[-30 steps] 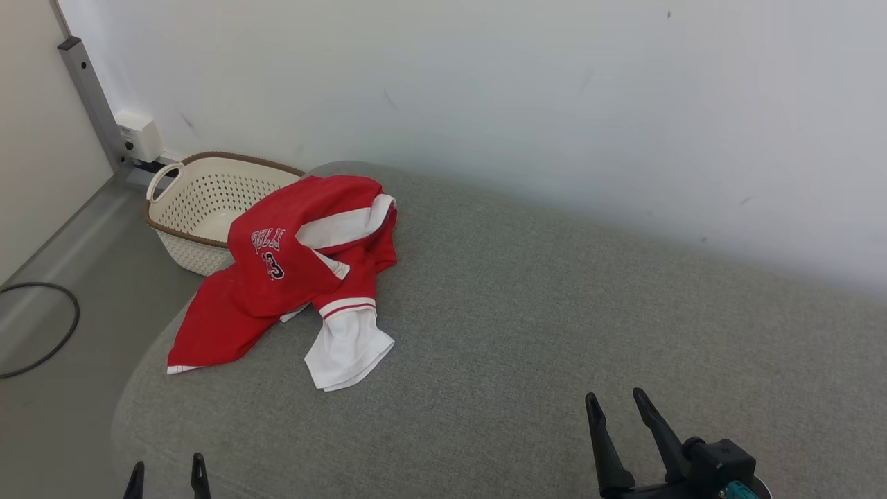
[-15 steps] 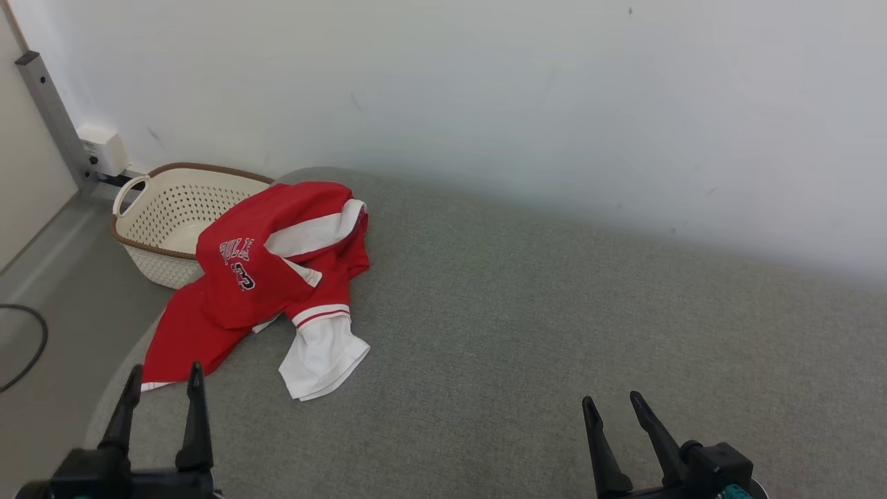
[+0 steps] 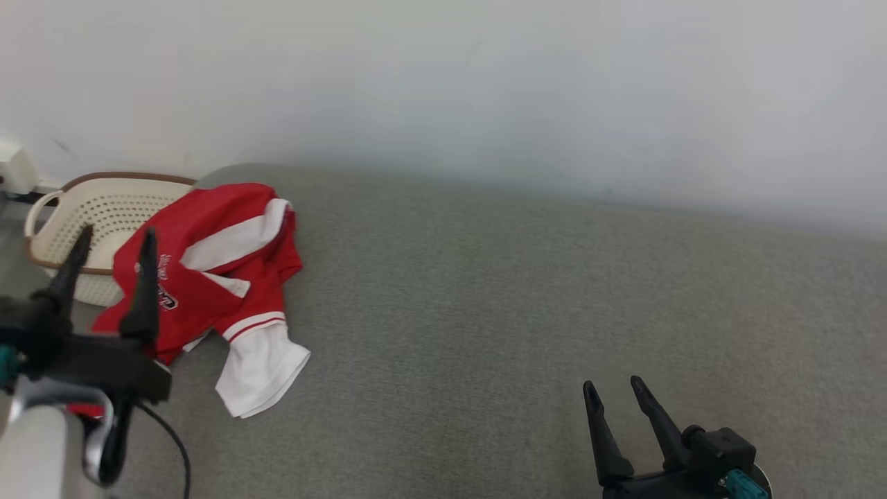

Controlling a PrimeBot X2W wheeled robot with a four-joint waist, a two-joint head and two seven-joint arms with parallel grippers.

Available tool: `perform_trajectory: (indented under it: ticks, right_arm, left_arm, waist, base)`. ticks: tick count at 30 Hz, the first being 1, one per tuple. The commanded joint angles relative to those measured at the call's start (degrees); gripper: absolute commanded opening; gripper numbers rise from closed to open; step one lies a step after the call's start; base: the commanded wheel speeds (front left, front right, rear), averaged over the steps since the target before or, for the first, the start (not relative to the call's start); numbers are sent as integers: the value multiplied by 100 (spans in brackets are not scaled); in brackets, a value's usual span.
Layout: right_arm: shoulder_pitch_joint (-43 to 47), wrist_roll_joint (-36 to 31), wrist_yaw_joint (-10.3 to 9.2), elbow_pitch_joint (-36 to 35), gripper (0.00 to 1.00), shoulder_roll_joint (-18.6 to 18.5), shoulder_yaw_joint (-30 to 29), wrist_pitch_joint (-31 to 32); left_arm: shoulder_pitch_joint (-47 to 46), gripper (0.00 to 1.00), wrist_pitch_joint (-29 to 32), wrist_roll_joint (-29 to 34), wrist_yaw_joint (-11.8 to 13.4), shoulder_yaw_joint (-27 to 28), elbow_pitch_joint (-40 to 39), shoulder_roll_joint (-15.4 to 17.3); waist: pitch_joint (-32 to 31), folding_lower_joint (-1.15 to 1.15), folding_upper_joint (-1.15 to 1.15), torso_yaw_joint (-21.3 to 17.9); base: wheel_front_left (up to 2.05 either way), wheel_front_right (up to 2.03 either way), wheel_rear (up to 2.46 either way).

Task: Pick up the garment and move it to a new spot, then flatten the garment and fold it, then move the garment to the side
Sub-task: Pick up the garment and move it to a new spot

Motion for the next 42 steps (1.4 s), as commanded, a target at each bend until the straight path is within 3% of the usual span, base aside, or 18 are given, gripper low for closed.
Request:
perform_trajectory:
  ticks: [1, 13, 22, 30, 41, 42]
  right_arm:
    - [-84, 27, 4, -5, 100, -58, -13, -16]
    - [-251, 68, 4, -110, 100, -133, -87, -17]
    - [-473, 92, 4, -190, 100, -193, -101, -17]
    - [-590, 115, 4, -209, 100, -261, -111, -17]
    - [-667, 136, 4, -193, 100, -311, -127, -17]
    - [-668, 135, 4, -188, 100, -309, -124, -17]
  left_arm:
    - [-256, 100, 118, -221, -62, 71, 97, 74]
    - [-1404, 100, 746, -497, -232, 115, 980, 672]
    - [-2116, 100, 1077, -640, -289, -51, 2490, 1008]
    - [-2404, 100, 1159, -435, -315, -298, 3631, 1353]
    - [-2679, 100, 1424, -169, -290, -751, 4615, 1531]
    - [-2682, 80, 1442, -131, -241, -777, 4687, 1549]
  waist:
    - [200, -1, -1, -315]
    - [583, -1, -1, -809]
    - [1047, -1, -1, -1110]
    - [1308, -1, -1, -1409]
    - [1402, -1, -1, -1536]
    - [1395, -1, -1, -1536]
  base:
    - [0, 0, 0]
    - [0, 0, 0]
    - [0, 0, 0]
    - [0, 0, 0]
    - [0, 0, 0]
    - [0, 0, 0]
